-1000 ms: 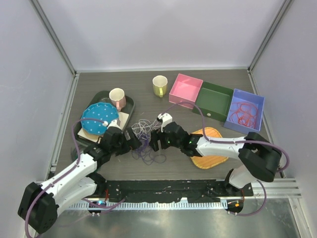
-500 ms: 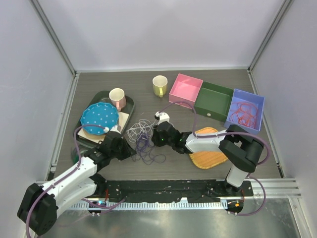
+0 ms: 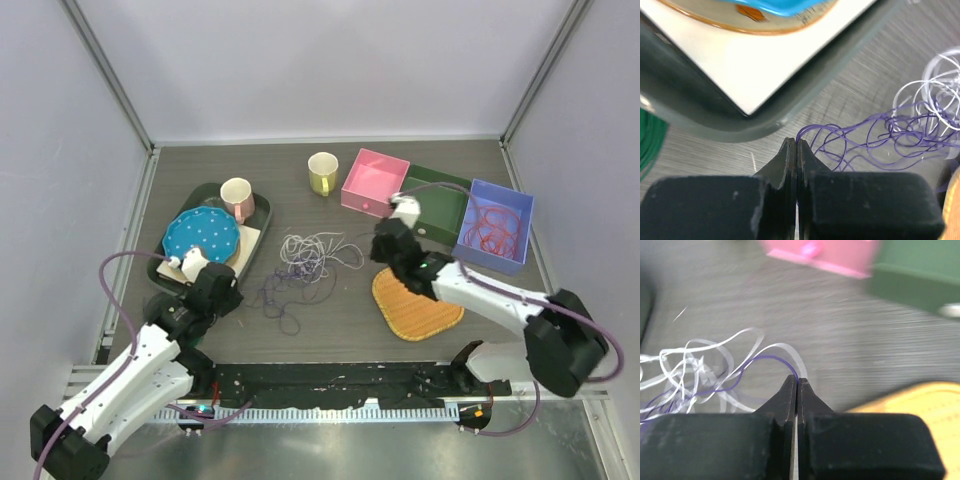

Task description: Untangle the cables

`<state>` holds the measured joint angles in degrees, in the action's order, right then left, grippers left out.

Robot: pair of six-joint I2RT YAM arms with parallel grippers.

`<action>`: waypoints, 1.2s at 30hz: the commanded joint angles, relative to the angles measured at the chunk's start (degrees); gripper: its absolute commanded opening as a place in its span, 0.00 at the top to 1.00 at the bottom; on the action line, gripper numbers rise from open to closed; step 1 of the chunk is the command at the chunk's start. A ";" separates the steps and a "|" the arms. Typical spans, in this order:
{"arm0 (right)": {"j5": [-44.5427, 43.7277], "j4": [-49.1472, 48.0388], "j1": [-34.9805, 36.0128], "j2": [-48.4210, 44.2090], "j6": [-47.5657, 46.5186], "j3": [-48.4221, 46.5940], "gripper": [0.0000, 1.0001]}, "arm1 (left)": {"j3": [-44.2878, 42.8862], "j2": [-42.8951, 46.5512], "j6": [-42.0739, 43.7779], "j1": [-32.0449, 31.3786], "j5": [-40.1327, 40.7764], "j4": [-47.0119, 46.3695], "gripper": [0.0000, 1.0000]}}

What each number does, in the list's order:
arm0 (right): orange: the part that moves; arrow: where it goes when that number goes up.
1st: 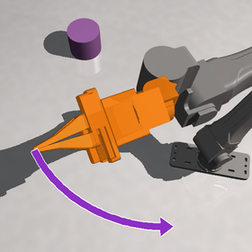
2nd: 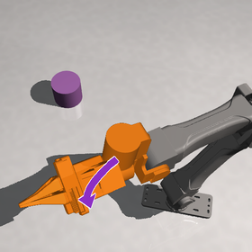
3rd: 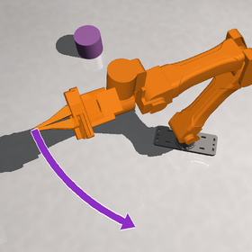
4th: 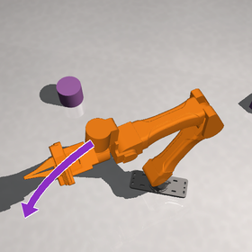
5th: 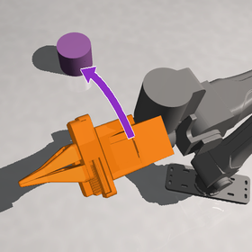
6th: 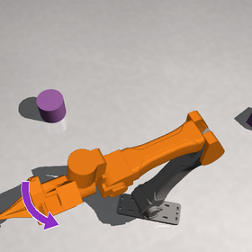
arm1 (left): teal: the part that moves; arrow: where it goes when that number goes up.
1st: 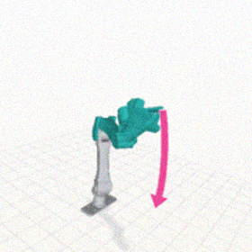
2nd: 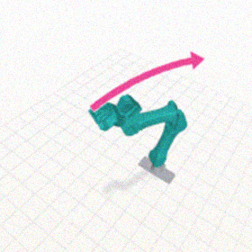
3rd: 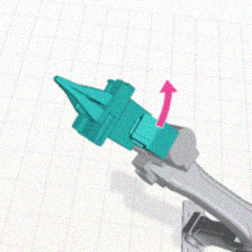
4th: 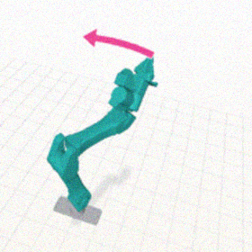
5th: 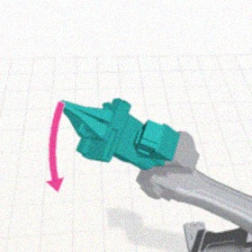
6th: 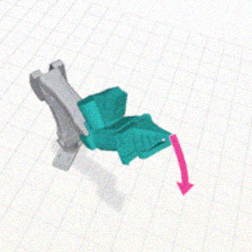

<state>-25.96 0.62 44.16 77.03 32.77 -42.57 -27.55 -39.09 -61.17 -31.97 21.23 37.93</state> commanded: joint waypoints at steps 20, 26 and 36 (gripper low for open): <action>-11.48 19.85 -34.57 -25.88 -8.16 -9.99 0.99 | -12.88 8.58 -15.73 0.50 29.12 28.78 1.00; 0.27 15.92 -36.25 -25.62 -10.63 -10.08 0.99 | -18.05 14.48 -9.96 0.50 28.43 23.17 1.00; -15.25 20.46 -39.06 -19.39 -12.03 -17.01 0.99 | -27.90 16.24 -11.34 0.50 38.17 27.01 1.00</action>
<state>-32.58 20.73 7.11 54.46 22.74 -53.34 -52.58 -23.11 -71.07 -31.75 51.48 63.48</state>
